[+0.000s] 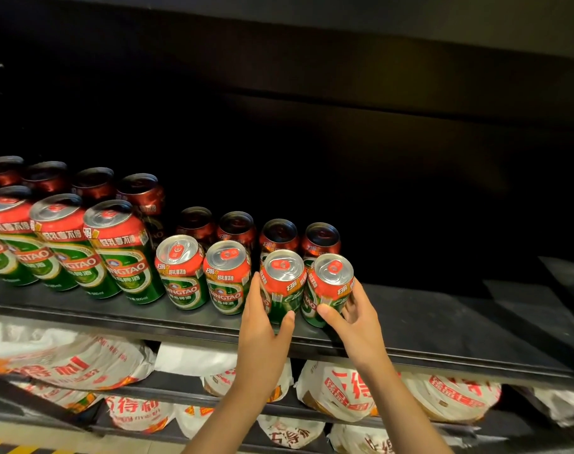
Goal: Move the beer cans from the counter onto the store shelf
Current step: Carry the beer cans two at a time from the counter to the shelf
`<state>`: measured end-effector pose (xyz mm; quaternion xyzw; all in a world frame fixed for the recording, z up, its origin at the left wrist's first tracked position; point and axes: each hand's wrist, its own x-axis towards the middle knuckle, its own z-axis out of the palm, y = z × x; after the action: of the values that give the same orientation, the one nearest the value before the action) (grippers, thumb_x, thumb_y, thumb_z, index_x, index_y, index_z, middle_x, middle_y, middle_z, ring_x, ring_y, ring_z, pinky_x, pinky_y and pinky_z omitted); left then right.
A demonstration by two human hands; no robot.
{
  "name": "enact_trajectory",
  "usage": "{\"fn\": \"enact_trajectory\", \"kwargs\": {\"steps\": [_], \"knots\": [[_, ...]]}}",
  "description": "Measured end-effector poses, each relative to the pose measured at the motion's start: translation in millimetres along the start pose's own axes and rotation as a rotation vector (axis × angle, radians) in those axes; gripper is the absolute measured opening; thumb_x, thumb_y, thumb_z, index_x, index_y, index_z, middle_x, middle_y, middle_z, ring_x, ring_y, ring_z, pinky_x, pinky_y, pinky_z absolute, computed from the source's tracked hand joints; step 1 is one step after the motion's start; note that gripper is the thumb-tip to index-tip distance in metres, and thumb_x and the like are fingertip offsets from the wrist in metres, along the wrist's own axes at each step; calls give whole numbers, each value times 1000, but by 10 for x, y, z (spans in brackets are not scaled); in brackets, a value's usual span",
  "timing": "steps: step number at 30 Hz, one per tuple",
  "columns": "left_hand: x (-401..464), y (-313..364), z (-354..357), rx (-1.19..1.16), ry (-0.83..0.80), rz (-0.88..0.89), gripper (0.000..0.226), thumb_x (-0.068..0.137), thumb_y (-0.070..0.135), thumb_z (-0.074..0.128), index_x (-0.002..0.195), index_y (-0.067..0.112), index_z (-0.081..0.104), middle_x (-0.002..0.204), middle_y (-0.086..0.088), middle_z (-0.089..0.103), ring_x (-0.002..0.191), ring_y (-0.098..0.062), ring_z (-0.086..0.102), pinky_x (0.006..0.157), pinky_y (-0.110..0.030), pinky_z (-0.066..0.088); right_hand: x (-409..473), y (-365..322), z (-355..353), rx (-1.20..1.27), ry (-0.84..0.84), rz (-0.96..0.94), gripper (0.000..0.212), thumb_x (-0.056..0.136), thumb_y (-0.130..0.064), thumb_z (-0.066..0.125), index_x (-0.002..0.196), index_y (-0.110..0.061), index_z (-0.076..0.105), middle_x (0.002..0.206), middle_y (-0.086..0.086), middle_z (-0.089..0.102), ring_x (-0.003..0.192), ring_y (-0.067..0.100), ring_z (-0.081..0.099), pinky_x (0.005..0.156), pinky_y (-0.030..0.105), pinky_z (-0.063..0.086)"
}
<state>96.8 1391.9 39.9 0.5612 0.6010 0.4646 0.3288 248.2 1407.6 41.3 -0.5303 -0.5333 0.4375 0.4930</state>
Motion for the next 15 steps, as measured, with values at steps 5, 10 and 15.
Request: {"fn": "enact_trajectory", "kwargs": {"steps": [5, 10, 15], "knots": [[1, -107, 16, -10, 33, 41, 75, 86, 33, 62, 148, 25, 20, 148, 6, 36, 136, -7, 32, 111, -38, 35, -17, 40, 19, -4, 26, 1, 65, 81, -21, 72, 129, -44, 35, 130, -21, 51, 117, -8, 51, 86, 7, 45], [-7, -152, 44, -70, 124, 73, 77, 78, 40, 65, 144, 21, 31, 144, 6, 41, 133, -8, 38, 108, -41, 39, -37, 25, 17, 6, 20, -21, 59, 78, -28, 69, 125, -44, 39, 127, -24, 51, 117, -8, 51, 89, 9, 46], [-16, -183, 44, -62, 146, 113, 78, 77, 36, 67, 145, 17, 33, 144, 5, 42, 133, -8, 38, 107, -39, 41, -38, 53, 47, -36, 67, -11, 80, 67, -26, 82, 131, -40, 35, 129, -22, 48, 116, -7, 49, 83, 3, 44]]}}
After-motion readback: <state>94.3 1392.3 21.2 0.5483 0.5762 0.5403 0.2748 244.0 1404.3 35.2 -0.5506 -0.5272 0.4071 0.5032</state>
